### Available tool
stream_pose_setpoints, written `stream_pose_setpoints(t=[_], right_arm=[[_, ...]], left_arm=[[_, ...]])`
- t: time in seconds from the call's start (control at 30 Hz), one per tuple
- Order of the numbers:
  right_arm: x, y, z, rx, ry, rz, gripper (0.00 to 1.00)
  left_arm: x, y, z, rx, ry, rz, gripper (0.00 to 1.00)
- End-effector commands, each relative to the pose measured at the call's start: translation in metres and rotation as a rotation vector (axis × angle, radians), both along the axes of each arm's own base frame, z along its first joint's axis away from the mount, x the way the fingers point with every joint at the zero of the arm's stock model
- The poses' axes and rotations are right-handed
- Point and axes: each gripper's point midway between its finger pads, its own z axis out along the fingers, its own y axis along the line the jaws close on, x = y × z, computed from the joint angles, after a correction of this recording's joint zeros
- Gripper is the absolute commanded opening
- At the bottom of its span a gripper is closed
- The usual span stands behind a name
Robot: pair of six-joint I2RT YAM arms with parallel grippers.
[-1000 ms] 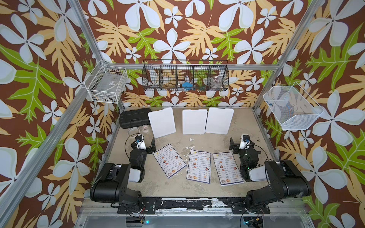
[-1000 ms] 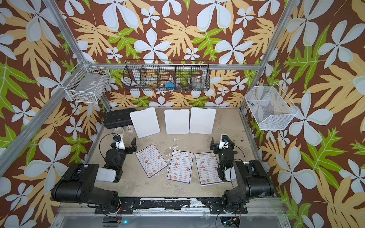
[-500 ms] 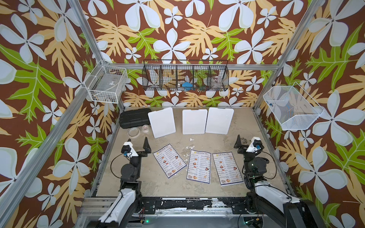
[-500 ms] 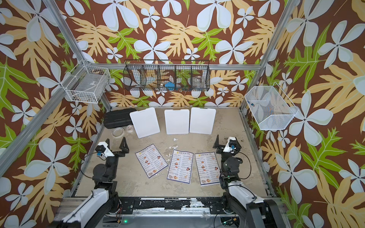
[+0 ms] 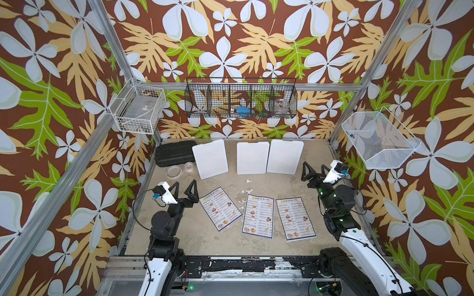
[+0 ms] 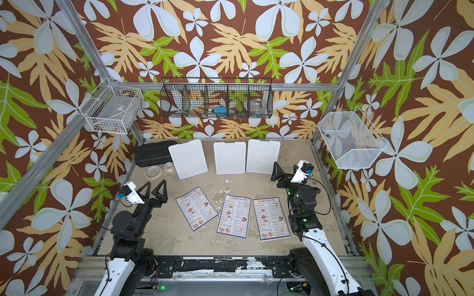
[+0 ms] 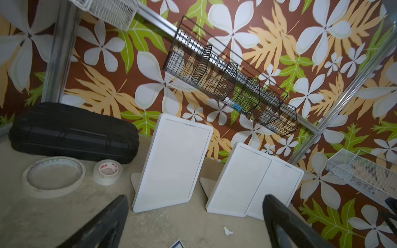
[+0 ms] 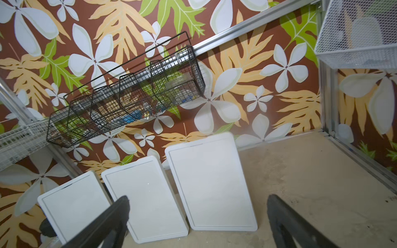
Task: Insert the menus into the narrow rack
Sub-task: Move the narrow rack to the center of the board.
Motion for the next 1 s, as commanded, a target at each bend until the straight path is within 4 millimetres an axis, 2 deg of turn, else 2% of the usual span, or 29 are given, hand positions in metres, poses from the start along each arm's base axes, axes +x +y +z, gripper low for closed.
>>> stream_pose_setpoints(t=[0.0, 0.13, 0.3, 0.4, 0.47, 0.63, 0.73, 0.83, 0.9, 0.97], right_arm=[[-0.008, 0.014, 0.003, 0.042, -0.033, 0.089, 1.00], [-0.006, 0.007, -0.018, 0.095, 0.036, 0.048, 1.00], [0.004, 0.026, -0.028, 0.090, 0.094, 0.153, 1.00], [0.013, 0.049, -0.040, 0.086, 0.167, 0.273, 1.00], [0.014, 0.072, -0.048, 0.065, 0.197, 0.379, 0.98], [0.002, 0.137, -0.073, -0.092, 0.244, 0.504, 0.98], [-0.008, 0.165, -0.081, -0.140, 0.255, 0.565, 0.94], [-0.017, 0.181, -0.083, -0.170, 0.249, 0.599, 0.93], [-0.021, 0.185, -0.084, -0.180, 0.240, 0.610, 0.93], [-0.021, 0.185, -0.084, -0.180, 0.231, 0.608, 0.92]], left_arm=[[0.015, -0.003, -0.016, 0.025, 0.122, -0.013, 1.00], [0.017, 0.032, -0.043, -0.054, 0.204, 0.192, 1.00], [0.010, 0.032, -0.046, -0.064, 0.191, 0.187, 1.00], [0.015, 0.019, -0.047, -0.054, 0.207, 0.115, 1.00], [0.020, 0.010, -0.054, -0.054, 0.233, 0.063, 1.00], [0.031, -0.011, -0.071, -0.097, 0.271, -0.054, 0.99], [0.038, -0.015, -0.074, -0.107, 0.287, -0.074, 0.96], [0.042, -0.015, -0.072, -0.103, 0.263, -0.077, 0.94], [0.044, -0.011, -0.072, -0.098, 0.254, -0.052, 0.94], [0.046, -0.009, -0.071, -0.107, 0.227, -0.043, 1.00]])
